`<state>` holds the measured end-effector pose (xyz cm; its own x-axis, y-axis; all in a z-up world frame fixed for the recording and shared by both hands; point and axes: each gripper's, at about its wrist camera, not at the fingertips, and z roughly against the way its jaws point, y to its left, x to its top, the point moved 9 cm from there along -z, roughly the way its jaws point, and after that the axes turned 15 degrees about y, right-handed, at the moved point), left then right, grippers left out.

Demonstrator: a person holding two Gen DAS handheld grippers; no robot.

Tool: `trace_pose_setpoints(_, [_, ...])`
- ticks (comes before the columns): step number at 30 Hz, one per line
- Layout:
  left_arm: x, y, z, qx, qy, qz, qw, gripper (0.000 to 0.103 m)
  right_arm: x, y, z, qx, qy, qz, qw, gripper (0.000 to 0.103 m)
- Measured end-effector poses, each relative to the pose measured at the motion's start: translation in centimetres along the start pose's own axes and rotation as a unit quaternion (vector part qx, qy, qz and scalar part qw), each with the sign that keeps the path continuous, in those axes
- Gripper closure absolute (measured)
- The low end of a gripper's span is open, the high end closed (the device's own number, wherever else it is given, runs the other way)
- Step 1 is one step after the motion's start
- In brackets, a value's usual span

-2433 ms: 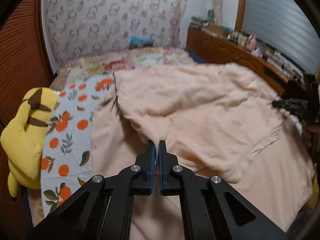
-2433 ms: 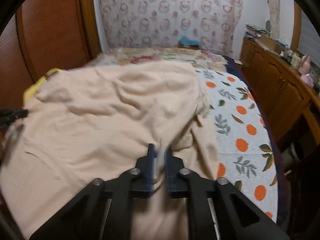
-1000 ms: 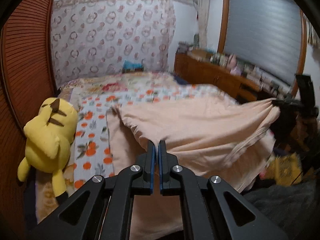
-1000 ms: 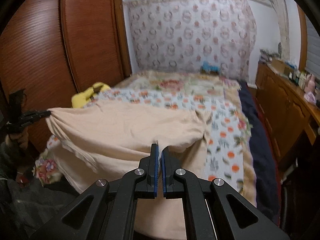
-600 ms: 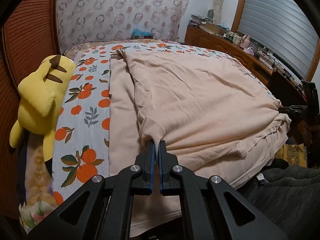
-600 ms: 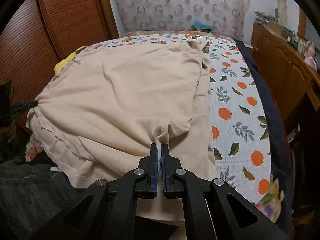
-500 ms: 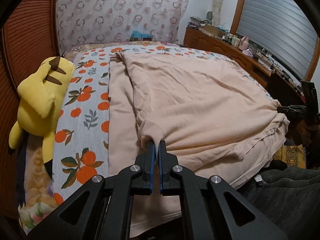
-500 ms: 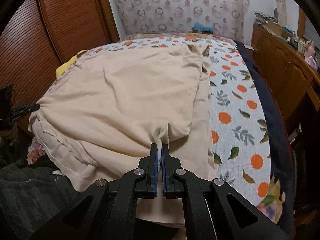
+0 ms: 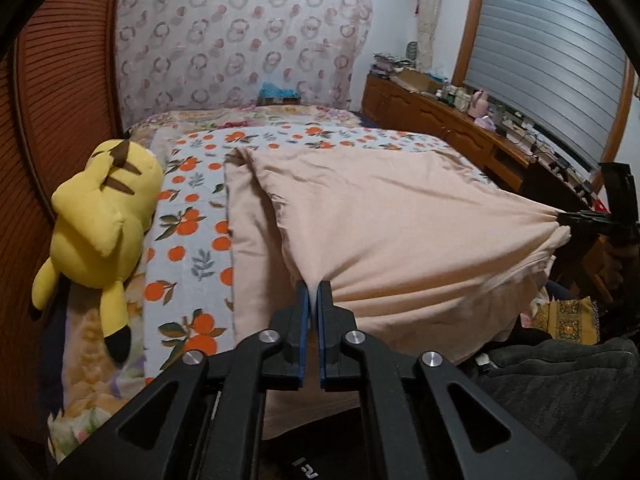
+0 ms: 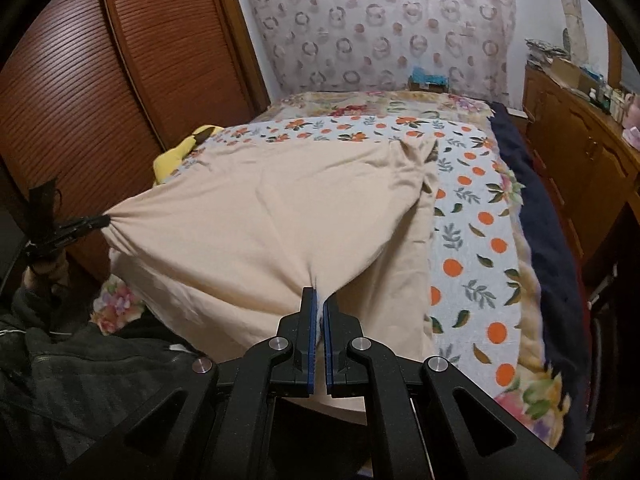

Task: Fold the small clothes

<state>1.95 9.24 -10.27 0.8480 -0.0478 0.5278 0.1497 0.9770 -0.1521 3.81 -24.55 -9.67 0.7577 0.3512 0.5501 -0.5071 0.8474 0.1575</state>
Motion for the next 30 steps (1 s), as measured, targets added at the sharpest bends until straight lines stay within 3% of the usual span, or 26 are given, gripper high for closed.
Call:
trace_pose_setpoints(3, [-0.2,1.2,-1.4,0.013,0.017,0.017,0.9996,0.097,-0.3,-1.0,-1.6,-0.022,0.013,-0.012,1.000,0.100])
trace_pose_setpoints(5, [-0.3,1.7,-2.1,0.010,0.025,0.026,0.9993,0.085,-0.5,-1.1,-3.1,-0.027,0.026,-0.015,0.999,0.094])
trace_pose_setpoints(7, [-0.5,2.0,-2.4,0.014,0.024,0.028,0.9992,0.065,-0.5,-1.1,-3.9,-0.032,0.028,-0.010,0.999,0.082])
trace_pose_setpoints(10, [-0.6,2.3,-2.8,0.012,0.026,0.034,0.9990,0.056,0.0,-1.5,-4.5,-0.056,0.023,-0.008,0.998,0.058])
trace_pose_setpoints(15, [-0.6,2.6,-3.4,0.020,0.028,0.036,0.9988,0.031,0.9,0.2,-4.0,-0.078,0.010,0.009,0.997,0.046])
trace_pose_setpoints(23, [-0.5,2.8,-4.5,0.028,0.032,0.046,0.9980,0.027,3.5,2.3,-5.0,-0.062,-0.028,0.026,0.997,0.035])
trace_pose_setpoints(30, [-0.5,3.3,-5.2,0.043,0.036,0.049,0.9972,0.027,5.3,4.5,-9.8,-0.056,-0.010,0.045,0.997,0.035])
